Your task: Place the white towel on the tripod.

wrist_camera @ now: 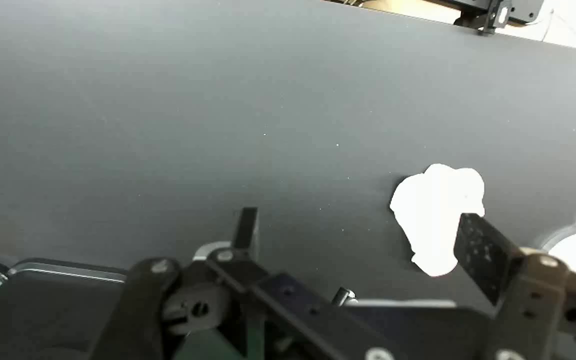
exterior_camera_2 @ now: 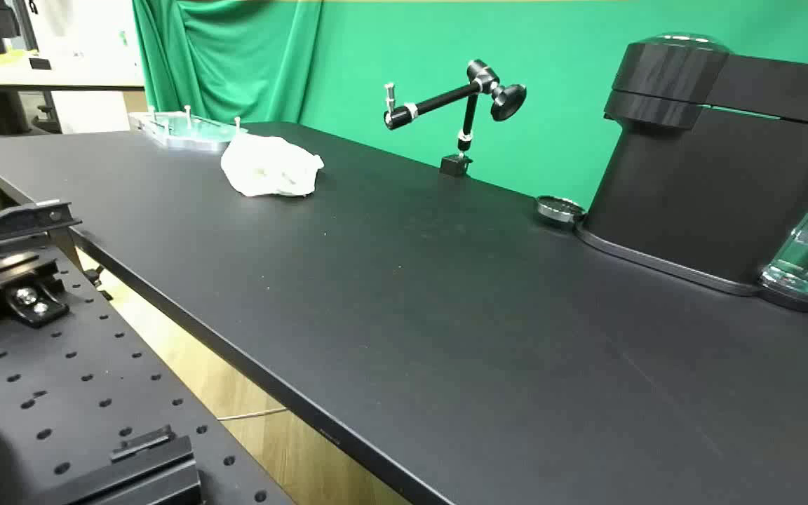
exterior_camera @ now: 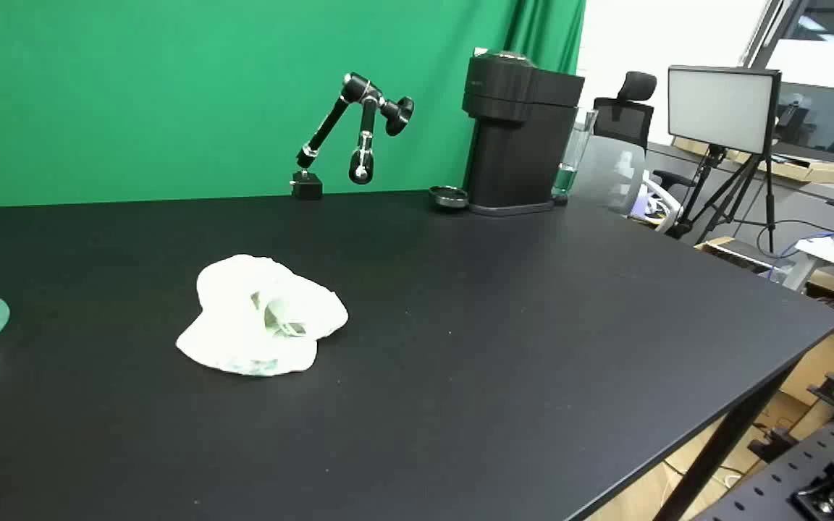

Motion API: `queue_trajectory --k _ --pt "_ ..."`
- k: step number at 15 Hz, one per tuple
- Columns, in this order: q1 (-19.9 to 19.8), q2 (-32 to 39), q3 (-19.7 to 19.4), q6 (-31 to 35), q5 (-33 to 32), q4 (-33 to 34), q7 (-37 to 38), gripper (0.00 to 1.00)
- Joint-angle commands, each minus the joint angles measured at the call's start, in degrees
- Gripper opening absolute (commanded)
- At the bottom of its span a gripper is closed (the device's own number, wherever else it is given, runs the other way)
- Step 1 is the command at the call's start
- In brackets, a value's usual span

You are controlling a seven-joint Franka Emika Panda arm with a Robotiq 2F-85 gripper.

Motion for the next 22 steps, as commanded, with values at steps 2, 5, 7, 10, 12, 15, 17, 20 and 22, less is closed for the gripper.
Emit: queue_trajectory --k 2,5,7,10,12,15,17,20,22 --pt "0.21 0.07 -0.15 -0.01 -0.07 0.13 0.09 1.0" --pt "0.21 0.05 -0.15 -0.01 -0.07 0.14 0.08 1.0" --pt "0.21 0.05 -0.15 -0.01 -0.07 0.14 0.08 1.0" --pt "0.21 0.05 -0.15 0.0 -0.07 0.14 0.07 1.0" --pt "0.07 0.4 0.69 1.11 -1.67 -0.42 0.75 1.0" --pt "0.32 1.79 2.32 5.52 -4.74 -3.23 1.65 1.0" --pt "0.84 3.24 3.48 8.91 -5.82 -5.81 2.1 1.0" --pt "1.91 5.66 5.59 15.63 -7.38 -9.91 2.75 1.0" --pt "2.78 7.46 6.77 20.41 -8.27 -12.28 3.04 1.0"
